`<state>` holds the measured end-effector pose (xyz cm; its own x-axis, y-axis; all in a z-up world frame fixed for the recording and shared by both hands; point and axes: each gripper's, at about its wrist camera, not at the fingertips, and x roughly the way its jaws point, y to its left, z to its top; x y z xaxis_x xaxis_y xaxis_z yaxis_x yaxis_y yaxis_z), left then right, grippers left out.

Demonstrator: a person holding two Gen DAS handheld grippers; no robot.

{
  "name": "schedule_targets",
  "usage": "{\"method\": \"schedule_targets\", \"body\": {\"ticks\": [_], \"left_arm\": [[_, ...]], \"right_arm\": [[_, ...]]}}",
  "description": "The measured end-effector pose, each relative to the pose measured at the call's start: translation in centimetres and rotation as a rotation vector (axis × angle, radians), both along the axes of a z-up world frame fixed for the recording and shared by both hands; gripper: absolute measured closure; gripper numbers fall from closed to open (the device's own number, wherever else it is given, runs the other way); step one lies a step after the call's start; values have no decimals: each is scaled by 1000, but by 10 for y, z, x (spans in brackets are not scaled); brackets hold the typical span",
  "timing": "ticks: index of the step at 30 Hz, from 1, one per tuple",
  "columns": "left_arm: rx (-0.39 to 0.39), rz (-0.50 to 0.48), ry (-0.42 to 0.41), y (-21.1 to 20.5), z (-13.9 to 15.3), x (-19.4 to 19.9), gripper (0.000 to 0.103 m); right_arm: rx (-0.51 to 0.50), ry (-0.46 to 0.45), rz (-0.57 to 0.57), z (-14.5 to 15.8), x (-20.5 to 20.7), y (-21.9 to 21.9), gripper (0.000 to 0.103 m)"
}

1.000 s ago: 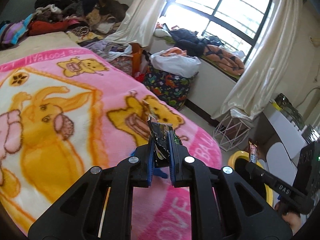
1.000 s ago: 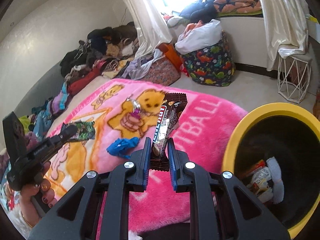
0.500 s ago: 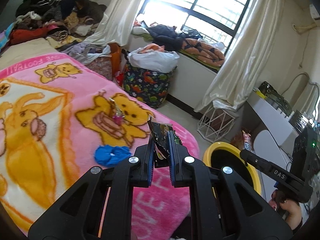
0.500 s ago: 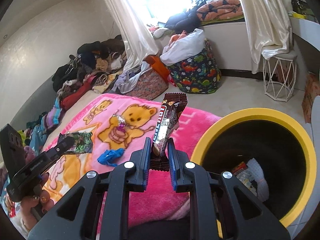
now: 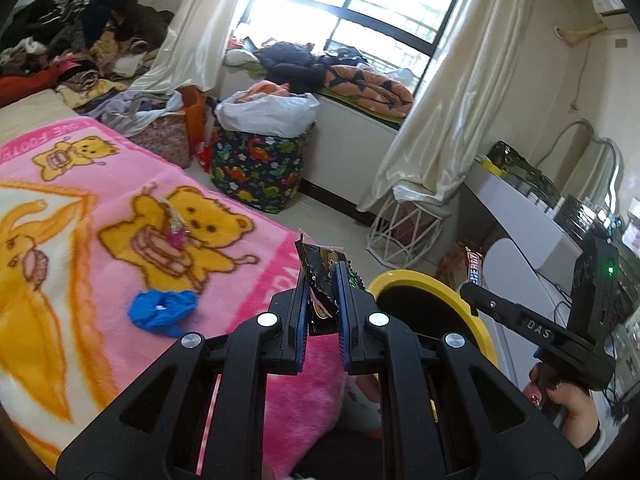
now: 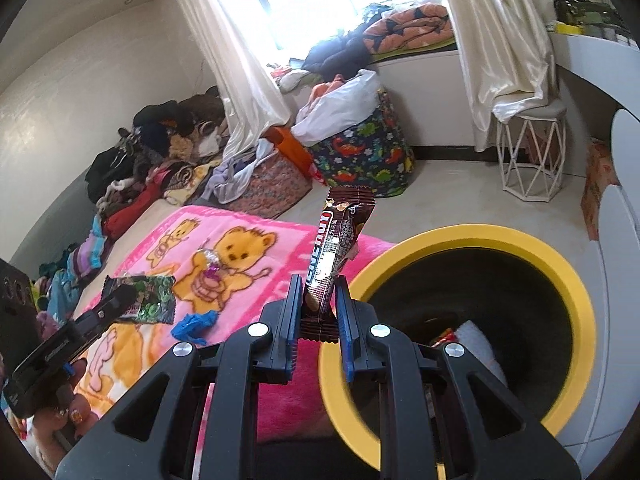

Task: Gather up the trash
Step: 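Carry the green packet and chocolate bar over the yellow-rimmed bin with both tools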

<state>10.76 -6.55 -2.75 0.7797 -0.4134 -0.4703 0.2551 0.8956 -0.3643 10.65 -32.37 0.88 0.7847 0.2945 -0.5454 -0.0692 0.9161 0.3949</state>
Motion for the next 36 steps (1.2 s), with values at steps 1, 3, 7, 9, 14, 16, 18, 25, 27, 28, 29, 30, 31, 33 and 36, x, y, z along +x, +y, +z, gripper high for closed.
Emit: {"method": "schedule_targets", "body": {"ticks": [1,3,7,9,14,16,18,25,27,28,29,30,31,33,36], "left_arm": [[4,-15,0,-6,1,1,96],[12,-32,-3,-15,2,0,96],[26,-78,-6,-39,3,3,96],[39,-99,-9,-52,4,4,96],[65,-147,-14,-78,3,7,96],[75,-166,-11,-88,1,9,96],[87,-183,-9,-97,-1,10,96],[119,-247,-7,-127,-8,11,96],[131,-268,-2,-137,-12,12,96],[135,-276,0,-140,-13,12,96],[141,-286,3,-144,-16,13,96],[144,-297,10,-147,-18,14,96],[149,-305,15,-151,-21,14,96],[162,-318,24,-157,-26,15,96],[172,-333,40,-162,-32,17,96]], "right_arm": [[1,0,-8,0,0,-3,87],[0,-3,-30,1,-3,-12,87],[-3,-7,-68,0,-7,-28,87],[-7,-9,-87,0,-10,-36,87],[-11,-8,-129,-3,-12,-54,87],[-12,-3,-145,-6,-13,-61,87],[-11,0,-162,-10,-14,-68,87],[12,27,-217,-22,-16,-90,87],[11,35,-226,-24,-16,-94,87],[10,37,-233,-25,-16,-95,87],[6,42,-239,-27,-16,-96,87],[2,46,-244,-28,-16,-97,87],[-1,52,-251,-30,-17,-98,87],[6,63,-262,-34,-17,-102,87],[11,76,-272,-39,-17,-106,87]]}}
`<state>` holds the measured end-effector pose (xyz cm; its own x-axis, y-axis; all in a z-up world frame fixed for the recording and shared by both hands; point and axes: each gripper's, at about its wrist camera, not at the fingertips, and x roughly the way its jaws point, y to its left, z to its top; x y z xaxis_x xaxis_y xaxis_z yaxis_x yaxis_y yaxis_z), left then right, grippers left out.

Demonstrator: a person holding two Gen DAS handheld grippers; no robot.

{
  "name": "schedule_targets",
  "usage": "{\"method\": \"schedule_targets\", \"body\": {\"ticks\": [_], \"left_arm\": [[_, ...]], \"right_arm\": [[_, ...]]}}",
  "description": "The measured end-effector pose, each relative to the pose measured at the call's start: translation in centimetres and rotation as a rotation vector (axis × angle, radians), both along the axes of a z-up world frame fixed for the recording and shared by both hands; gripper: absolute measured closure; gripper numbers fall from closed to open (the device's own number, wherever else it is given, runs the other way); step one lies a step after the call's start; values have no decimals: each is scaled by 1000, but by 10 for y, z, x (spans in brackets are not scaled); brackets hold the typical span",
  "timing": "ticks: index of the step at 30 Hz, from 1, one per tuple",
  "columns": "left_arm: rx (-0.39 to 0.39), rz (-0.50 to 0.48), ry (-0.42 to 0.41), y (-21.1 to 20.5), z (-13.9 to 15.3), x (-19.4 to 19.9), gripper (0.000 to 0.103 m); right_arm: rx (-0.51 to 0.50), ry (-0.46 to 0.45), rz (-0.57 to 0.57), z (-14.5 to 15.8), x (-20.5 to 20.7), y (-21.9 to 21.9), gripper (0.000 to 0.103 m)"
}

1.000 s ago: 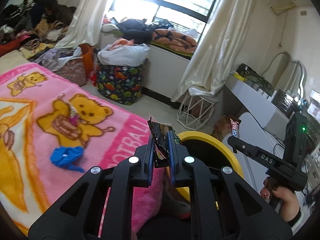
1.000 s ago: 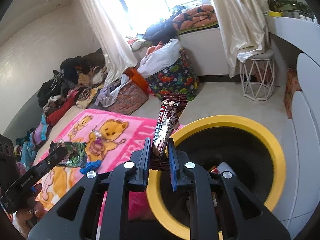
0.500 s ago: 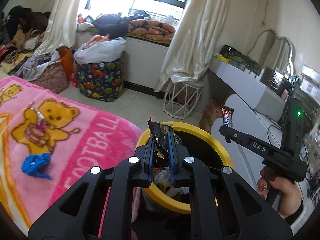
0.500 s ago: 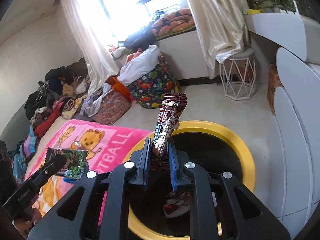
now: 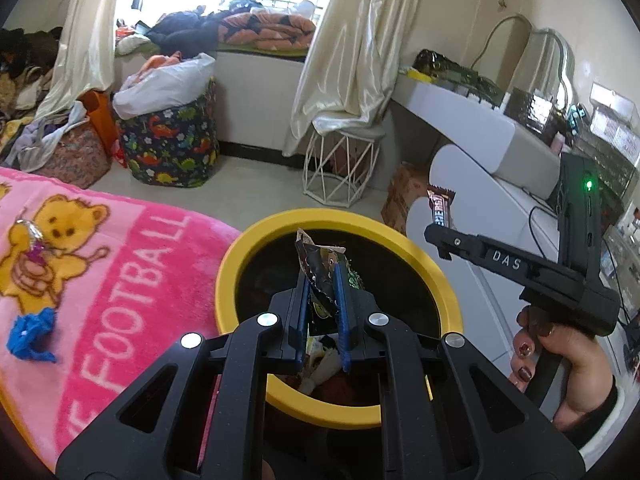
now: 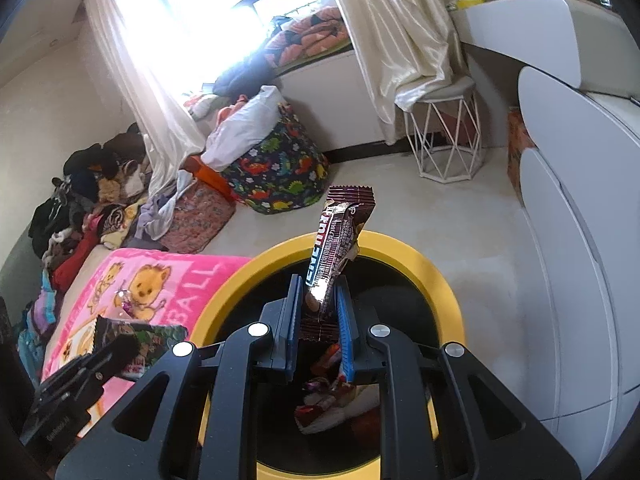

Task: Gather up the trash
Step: 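Carry the green packet and chocolate bar over the yellow-rimmed bin with both tools, then open both tools to drop the packet and chocolate bar into the bin, then move both open tools back over the blanket toward the remaining items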

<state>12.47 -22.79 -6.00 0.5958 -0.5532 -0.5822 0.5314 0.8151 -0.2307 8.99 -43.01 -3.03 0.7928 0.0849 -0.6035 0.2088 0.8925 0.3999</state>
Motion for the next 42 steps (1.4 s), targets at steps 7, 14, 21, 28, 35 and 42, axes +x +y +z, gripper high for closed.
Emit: {"method": "schedule_targets", "body": {"ticks": [7,14,21,28,35,42], "left_arm": [[35,-29,26,-12,-12,5,96],[75,-55,62,-25,-26,12,94],[54,-8,55,-12,-23,13,19],[27,65,-1,17,-3,9,12],[22,159,-40,51,13,12,11],[13,241,-69,84,23,14,11]], "right_arm": [[8,9,-10,-5,0,-6,87],[31,27,-7,-10,2,-13,86],[-3,27,0,-5,3,-11,51],[-5,12,36,-1,7,5,45],[-24,-21,61,11,6,23,35],[-36,-56,96,22,7,42,30]]}}
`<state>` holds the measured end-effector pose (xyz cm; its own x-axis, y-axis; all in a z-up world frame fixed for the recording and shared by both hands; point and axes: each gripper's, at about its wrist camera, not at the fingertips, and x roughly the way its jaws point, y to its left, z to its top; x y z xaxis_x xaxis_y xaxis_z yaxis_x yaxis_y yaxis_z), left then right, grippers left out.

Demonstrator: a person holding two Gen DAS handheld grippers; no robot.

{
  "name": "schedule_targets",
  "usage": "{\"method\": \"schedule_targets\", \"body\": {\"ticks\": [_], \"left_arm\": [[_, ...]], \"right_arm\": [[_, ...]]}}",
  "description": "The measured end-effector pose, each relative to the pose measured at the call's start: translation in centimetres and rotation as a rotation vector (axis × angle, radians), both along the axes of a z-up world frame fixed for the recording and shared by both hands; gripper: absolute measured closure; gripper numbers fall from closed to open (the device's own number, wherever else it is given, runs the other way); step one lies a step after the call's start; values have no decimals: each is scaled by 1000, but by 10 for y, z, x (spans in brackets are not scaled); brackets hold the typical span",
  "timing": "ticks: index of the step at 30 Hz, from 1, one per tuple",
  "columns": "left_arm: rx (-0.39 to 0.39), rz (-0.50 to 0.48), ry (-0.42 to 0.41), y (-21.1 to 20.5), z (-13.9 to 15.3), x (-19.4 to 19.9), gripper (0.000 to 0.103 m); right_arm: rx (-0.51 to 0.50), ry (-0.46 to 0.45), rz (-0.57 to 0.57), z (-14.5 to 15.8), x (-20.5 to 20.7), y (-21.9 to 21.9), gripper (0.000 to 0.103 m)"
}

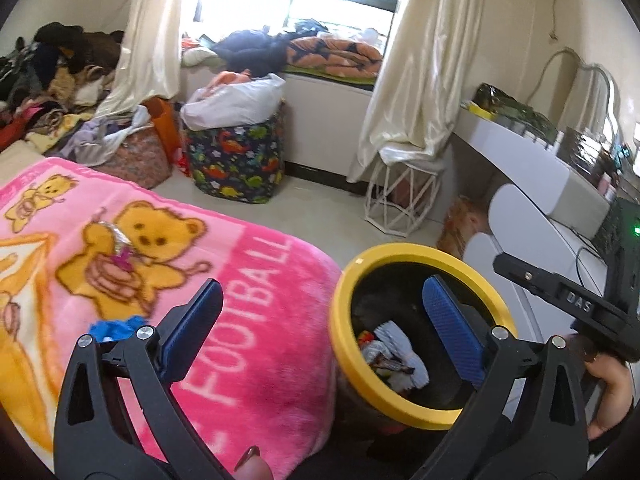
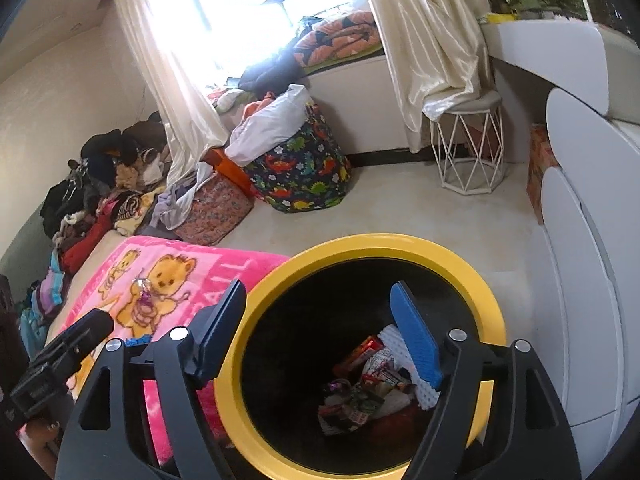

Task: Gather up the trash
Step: 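Move both open tools back over the blanket toward the remaining items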

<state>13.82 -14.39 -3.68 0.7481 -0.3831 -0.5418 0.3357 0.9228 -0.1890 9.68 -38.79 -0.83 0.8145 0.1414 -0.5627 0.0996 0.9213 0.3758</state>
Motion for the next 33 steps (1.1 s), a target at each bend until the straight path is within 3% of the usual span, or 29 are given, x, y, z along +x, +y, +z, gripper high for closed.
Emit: {"method": "schedule_targets", "body": {"ticks": [16,33], "left_arm": [[-24,129,-14,62,4,5,11],[-45,250,15,126,-6,22,11]], "right_arm": [[-29,-36,131,12,9,76,27],[-45,36,285,-6,30,164,25]]}}
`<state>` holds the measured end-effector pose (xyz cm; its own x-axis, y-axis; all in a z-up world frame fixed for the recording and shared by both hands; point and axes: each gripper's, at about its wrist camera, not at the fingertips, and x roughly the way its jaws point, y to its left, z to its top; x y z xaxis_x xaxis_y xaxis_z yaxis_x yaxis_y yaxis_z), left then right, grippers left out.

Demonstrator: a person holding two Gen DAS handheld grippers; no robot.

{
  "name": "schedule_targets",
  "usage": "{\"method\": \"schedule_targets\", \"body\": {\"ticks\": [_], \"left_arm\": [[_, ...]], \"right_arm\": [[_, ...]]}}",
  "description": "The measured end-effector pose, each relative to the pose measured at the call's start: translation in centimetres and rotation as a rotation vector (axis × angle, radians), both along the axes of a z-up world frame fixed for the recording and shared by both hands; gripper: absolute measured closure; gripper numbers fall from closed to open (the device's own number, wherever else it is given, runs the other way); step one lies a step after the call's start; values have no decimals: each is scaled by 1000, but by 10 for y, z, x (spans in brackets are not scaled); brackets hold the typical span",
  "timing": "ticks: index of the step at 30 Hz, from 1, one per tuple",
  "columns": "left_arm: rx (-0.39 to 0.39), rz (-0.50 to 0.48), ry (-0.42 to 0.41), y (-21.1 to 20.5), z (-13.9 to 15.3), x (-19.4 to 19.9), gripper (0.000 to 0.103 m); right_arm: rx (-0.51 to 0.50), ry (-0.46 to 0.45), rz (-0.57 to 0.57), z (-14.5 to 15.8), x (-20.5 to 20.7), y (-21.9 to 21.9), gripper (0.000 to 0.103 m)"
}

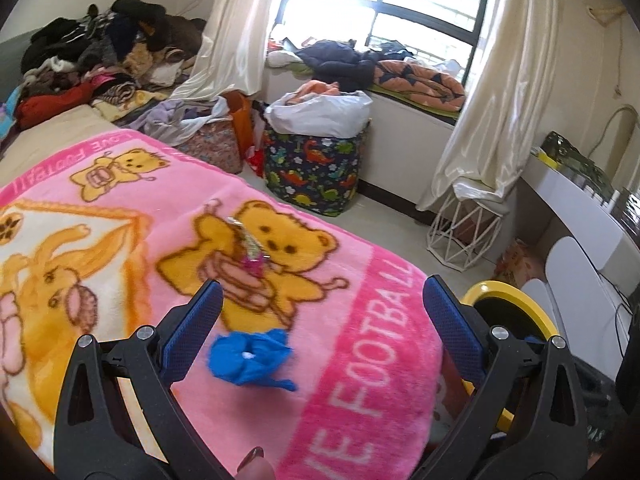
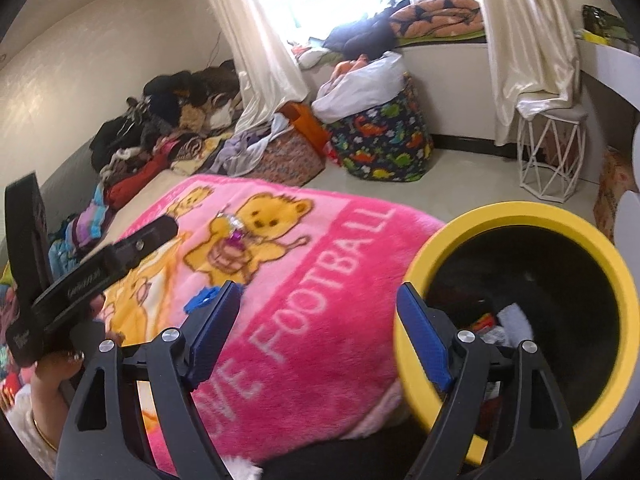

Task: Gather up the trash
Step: 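Move both open tools back over the blanket toward the remaining items, then grasp the purple-gold wrapper with left tool while right tool grasps the blue glove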

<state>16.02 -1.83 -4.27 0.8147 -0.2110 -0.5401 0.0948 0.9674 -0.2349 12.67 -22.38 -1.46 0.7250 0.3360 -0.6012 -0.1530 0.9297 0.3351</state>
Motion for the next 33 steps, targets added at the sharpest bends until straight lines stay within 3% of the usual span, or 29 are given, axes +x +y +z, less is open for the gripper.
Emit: {"method": "schedule_targets", "body": {"ticks": [13,16,19,21,25,27,30,33], "left_arm": [[-48,124,59,77,-14,26,11],[-57,130,77,87,-18,34,13],[-67,122,105,96,-24,45,21],[-74,114,122,98,-28,51,25],[-88,86,163,96,-39,69,26],[-107,66,186,91,-45,80,26],[-125,35,220,79,-57,99,31],[-112,7,253,65,-69,116,38]], "right_arm": [[-4,74,148,-21,30,77,26],[18,110,181,-29,41,94,31],[40,147,207,-39,53,109,39],[65,178,227,-46,61,117,56],[101,227,245,-59,76,128,64],[119,265,262,-69,82,132,81],[117,285,274,-76,82,131,99],[88,269,281,-75,75,126,100]]}}
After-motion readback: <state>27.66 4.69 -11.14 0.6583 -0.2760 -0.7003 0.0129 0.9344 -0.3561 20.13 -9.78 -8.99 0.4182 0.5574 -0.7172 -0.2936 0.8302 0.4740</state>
